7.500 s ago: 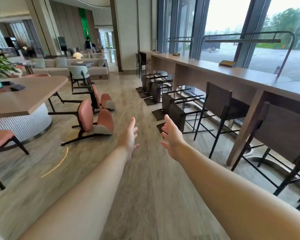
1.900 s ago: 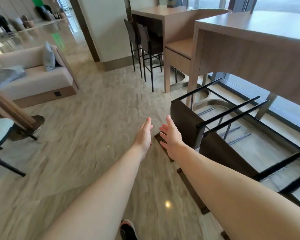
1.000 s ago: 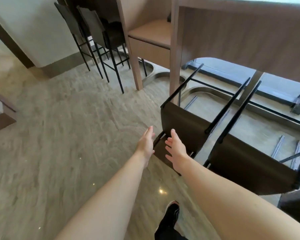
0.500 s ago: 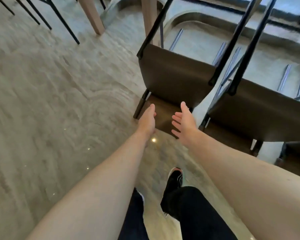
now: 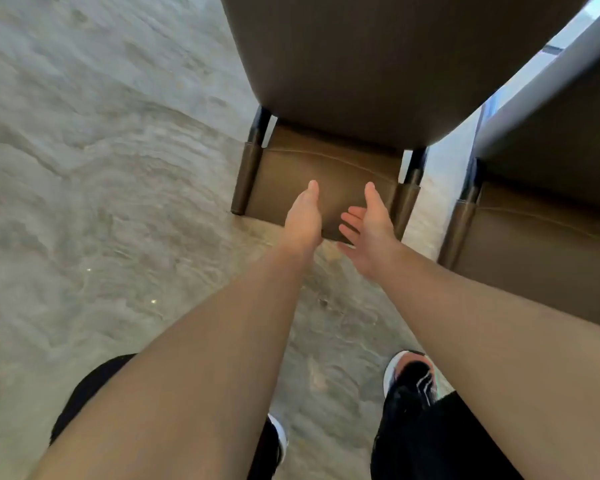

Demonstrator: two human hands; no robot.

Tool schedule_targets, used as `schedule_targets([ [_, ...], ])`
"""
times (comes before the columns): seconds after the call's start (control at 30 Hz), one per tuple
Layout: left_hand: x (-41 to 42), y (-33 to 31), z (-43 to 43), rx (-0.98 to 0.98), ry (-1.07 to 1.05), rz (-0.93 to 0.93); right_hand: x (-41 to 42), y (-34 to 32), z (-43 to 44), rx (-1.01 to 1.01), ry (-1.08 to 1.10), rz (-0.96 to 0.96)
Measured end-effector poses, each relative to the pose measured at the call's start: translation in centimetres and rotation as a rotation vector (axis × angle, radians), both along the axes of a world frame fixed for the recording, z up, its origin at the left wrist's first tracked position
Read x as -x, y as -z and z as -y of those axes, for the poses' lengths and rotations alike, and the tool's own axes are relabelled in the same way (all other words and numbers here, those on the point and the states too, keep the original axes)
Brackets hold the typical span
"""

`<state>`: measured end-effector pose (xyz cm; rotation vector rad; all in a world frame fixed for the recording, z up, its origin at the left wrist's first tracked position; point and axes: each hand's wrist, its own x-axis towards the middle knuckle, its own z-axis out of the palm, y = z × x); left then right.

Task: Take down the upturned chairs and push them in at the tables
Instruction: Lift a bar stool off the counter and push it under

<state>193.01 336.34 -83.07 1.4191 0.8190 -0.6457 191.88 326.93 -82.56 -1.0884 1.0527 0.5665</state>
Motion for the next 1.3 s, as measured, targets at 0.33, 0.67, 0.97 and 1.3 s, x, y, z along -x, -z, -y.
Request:
schedule_targets([
  [0.33,-2.4,14.1,-0.8,0.022,-0.118,-0.129,-1.7,14.2,-1.3,0.002,0.192,-0.003],
  [0.67,-2.8,16.5,-1.6,0.059,-0.314,-0.289,-1.0,18.0,-2.8,0.089,0.300,-0.140],
  [0.97,-2.7,15.6,-1.8,0.344,-0.408,-0.208,-1.3,18.6,-4.0,-0.110,0.547,0.030],
  [1.3,-1.4,14.2,-1.3,0.170,-0.296,-0.149,-0.5,17.8,-2.3,-0.031,0.475,-0.018],
])
